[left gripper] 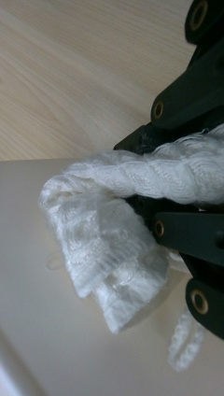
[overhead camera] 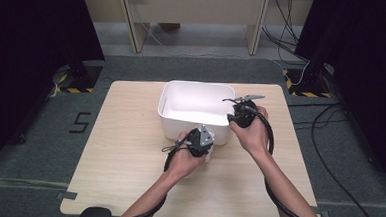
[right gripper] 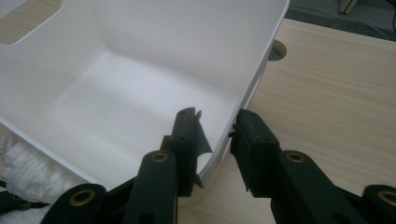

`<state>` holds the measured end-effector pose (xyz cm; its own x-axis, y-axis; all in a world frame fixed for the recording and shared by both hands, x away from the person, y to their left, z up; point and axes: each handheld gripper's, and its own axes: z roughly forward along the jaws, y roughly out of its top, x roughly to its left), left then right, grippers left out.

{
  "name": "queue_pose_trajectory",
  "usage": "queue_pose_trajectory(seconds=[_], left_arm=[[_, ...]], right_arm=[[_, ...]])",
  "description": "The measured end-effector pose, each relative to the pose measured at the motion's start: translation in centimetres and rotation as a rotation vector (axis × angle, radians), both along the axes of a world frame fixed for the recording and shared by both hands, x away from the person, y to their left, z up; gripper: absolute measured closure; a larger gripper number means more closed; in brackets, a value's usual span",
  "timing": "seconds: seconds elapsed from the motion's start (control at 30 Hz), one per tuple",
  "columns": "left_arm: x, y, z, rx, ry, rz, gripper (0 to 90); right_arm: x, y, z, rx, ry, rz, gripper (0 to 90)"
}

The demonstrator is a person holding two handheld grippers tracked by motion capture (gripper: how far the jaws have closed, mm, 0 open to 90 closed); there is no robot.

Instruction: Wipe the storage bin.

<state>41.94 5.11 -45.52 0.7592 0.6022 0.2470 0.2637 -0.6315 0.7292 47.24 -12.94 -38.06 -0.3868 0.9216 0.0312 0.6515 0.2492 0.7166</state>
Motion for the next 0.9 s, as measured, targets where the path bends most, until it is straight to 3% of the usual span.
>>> queue_pose_trajectory(seconds=[0.6, 0.9], left_arm=[[-0.6, -0.5, 3.2, -0.037, -0.062, -0.019, 74.3], [-0.6, -0.8, 3.7, -0.04, -0.066, -0.025, 74.3]], right_arm=[[0.1, 0.0, 0.0, -0.002, 0.0, 0.002, 70.4], [0.1, 0.0, 0.0, -0.003, -0.002, 0.0, 70.7]])
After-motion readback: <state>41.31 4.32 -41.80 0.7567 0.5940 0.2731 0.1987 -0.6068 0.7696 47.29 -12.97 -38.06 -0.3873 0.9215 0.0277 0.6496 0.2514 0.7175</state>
